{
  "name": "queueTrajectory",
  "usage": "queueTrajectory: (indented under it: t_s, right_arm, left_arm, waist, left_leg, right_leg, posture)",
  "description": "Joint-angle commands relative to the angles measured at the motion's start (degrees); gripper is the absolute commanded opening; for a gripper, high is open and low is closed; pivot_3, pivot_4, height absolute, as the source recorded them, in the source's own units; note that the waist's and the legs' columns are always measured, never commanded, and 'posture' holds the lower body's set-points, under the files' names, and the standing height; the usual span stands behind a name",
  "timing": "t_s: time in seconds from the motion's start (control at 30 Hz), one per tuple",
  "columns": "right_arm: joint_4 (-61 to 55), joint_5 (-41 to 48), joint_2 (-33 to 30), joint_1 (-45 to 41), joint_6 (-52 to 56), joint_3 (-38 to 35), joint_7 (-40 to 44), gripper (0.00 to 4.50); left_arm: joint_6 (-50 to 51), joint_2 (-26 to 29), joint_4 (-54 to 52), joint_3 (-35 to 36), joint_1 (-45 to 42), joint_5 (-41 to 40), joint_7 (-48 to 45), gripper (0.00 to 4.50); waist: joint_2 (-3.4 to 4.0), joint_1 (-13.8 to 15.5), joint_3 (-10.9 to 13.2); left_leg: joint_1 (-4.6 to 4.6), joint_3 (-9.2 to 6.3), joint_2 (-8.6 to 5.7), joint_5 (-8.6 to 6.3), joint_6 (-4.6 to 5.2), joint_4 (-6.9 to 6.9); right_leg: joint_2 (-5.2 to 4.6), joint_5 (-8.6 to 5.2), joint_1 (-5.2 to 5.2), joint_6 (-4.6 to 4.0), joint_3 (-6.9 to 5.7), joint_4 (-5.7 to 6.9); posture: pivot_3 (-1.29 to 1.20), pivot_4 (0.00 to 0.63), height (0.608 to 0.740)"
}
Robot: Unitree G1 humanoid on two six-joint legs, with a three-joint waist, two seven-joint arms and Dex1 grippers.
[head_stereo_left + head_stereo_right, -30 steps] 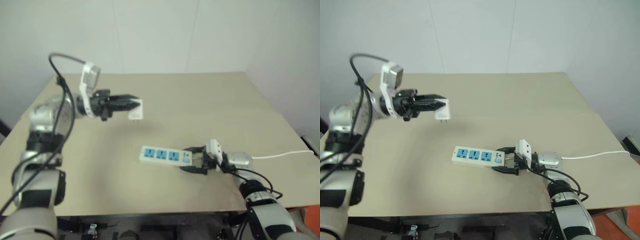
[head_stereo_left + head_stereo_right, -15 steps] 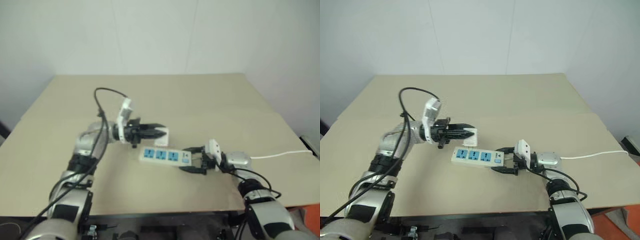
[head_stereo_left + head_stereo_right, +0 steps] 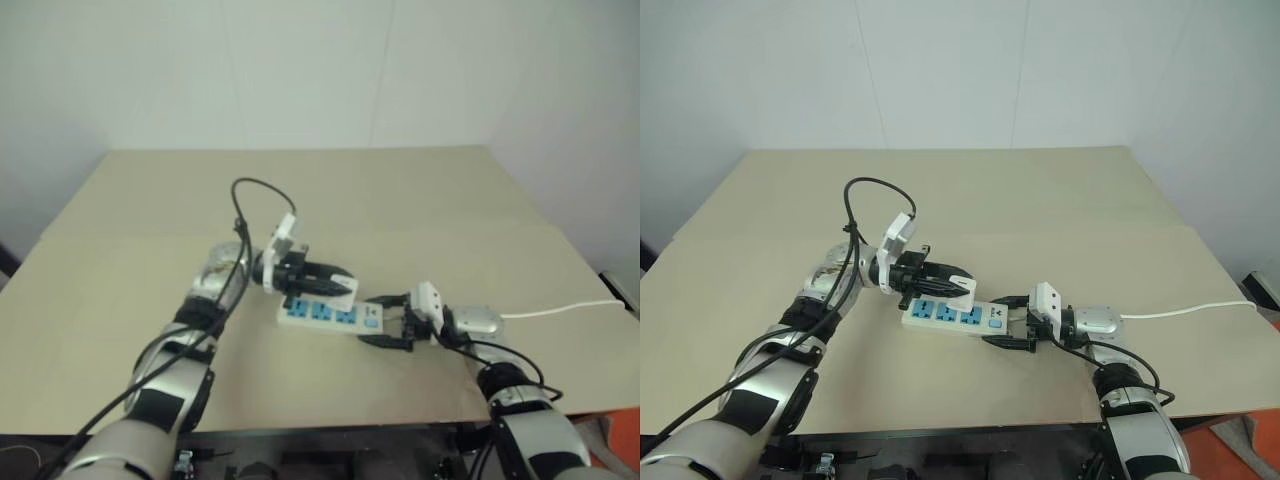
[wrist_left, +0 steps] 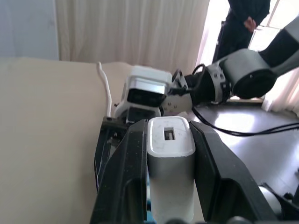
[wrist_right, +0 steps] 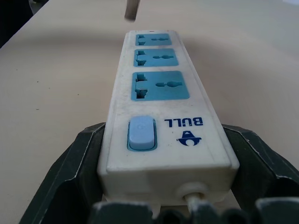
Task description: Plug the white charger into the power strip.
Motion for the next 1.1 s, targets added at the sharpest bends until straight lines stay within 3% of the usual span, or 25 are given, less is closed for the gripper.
queueTrajectory:
  t_s: [0.03, 0.43, 1.1]
  right_arm:
    - [-0.11, -2.94, 0.0, 2.8, 1.27, 2.48, 1.04, 3.39]
    - [-4.38, -2.72, -0.41, 5.2, 3.64, 3.01, 1.17, 3.39]
    - [-5.73, -2.86, -0.57, 6.39, 7.11, 2.95, 0.36, 3.39]
  left_arm:
    - [-3.78, -0.53, 2.35, -0.79, -1.44, -0.68, -0.42, 1.01]
    - [-9.45, -5.23, 10.81, -0.76, -3.04, 0.22, -0.42, 1.01]
    - [-14.06, -5.82, 14.08, -1.85, -0.27, 4.13, -0.42, 1.01]
  waist:
    - [0.0, 0.02, 0.0]
    - [-0.01, 0.14, 0.0]
    - [-0.02, 0.15, -0.01]
  left_leg:
    - [0.01, 0.0, 0.0, 0.0, 0.0, 0.0]
    - [-0.07, -0.01, 0.0, 0.0, 0.01, -0.04]
    - [-0.06, -0.01, -0.01, -0.01, 0.02, -0.11]
  right_leg:
    - [0.0, 0.0, 0.0, 0.0, 0.0, 0.0]
    - [0.0, -0.01, 0.0, 0.01, -0.02, -0.18]
    - [0.01, -0.01, 0.01, 0.02, -0.02, -0.26]
  posture:
    - [0.0, 0.15, 0.74]
    - [0.0, 0.15, 0.74]
    - [0.0, 0.15, 0.74]
